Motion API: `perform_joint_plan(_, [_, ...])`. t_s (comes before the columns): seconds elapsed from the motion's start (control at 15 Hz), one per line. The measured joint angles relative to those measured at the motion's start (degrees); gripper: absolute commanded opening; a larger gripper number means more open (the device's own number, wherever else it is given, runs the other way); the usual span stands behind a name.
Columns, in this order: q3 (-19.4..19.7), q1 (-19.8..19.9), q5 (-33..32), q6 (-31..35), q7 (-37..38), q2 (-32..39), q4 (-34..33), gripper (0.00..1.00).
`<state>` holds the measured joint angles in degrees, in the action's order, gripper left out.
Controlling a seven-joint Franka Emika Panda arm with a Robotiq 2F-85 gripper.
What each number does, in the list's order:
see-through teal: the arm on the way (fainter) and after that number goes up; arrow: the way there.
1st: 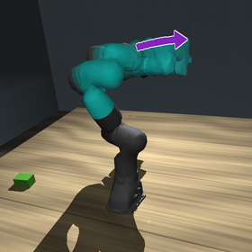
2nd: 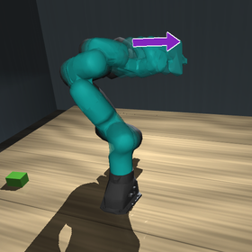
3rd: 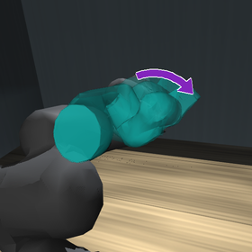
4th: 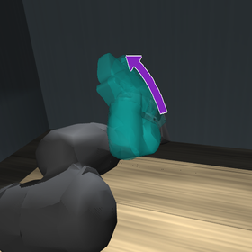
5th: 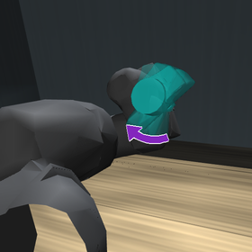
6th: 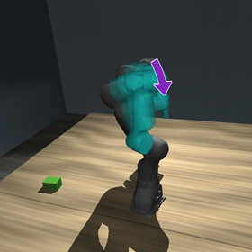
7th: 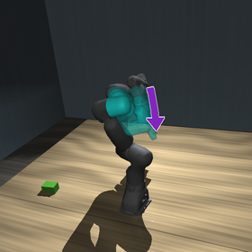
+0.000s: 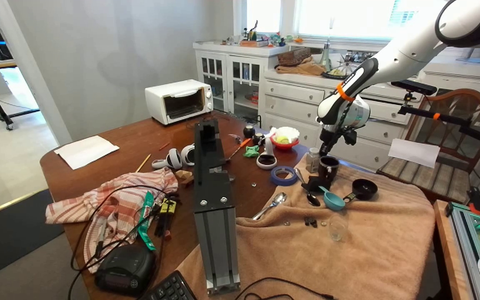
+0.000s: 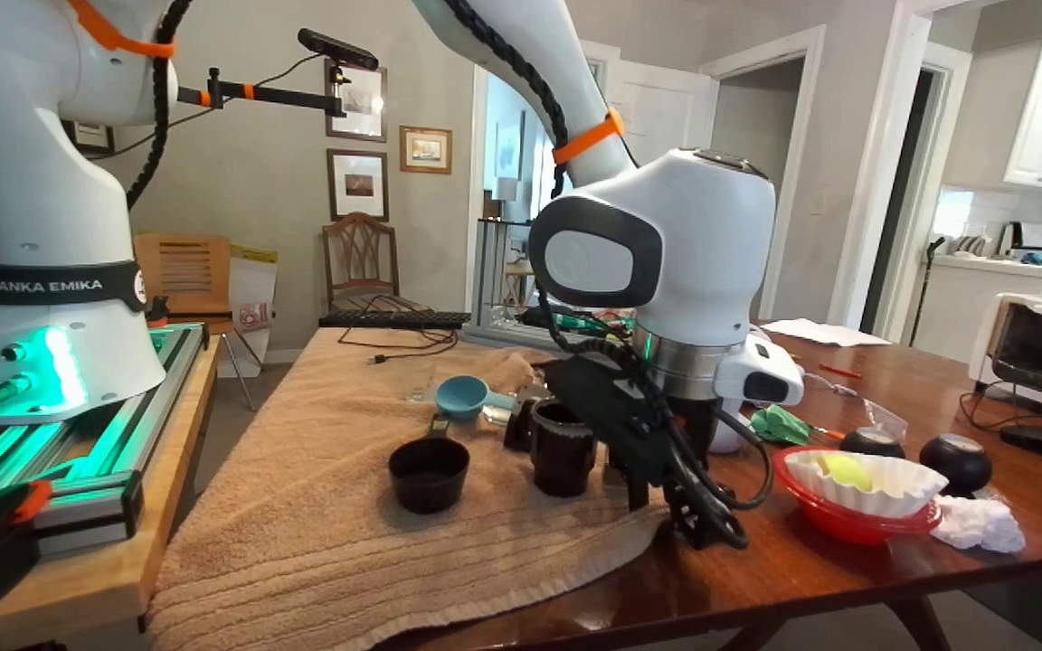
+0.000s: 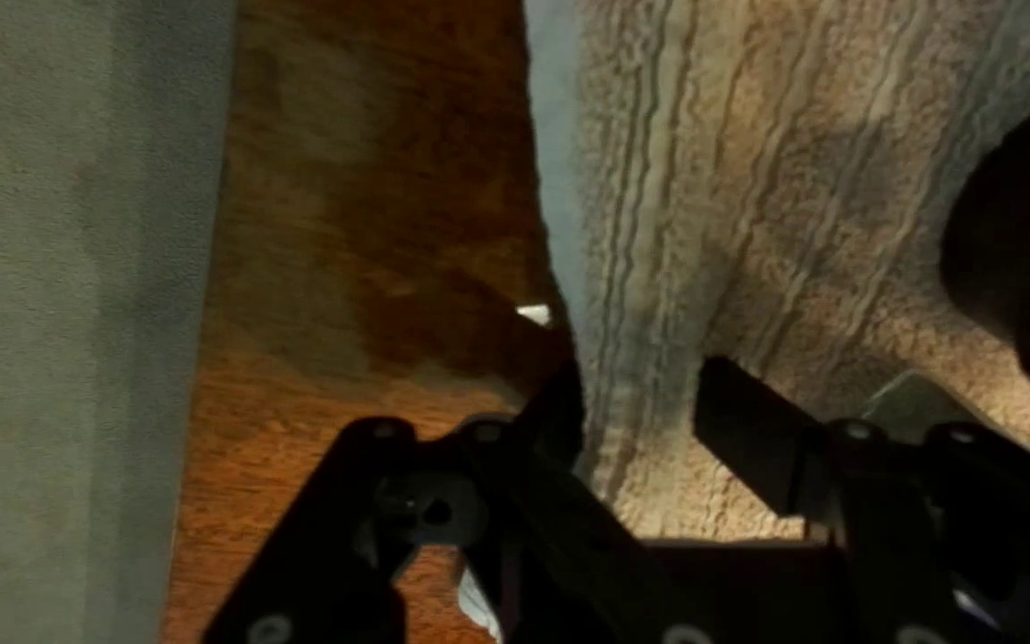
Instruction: Pull the upper right corner of the towel backwards.
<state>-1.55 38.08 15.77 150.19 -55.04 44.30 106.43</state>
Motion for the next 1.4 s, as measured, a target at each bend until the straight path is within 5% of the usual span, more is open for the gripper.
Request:
perform_joint_plan(0.07, [0.00, -0.14, -0.24, 0.00, 0.21, 0.01, 0.00, 0.00])
perform_joint_plan(1.4, [0.11, -1.76, -3.65, -2.84, 8.40, 3.14, -6.05, 0.00])
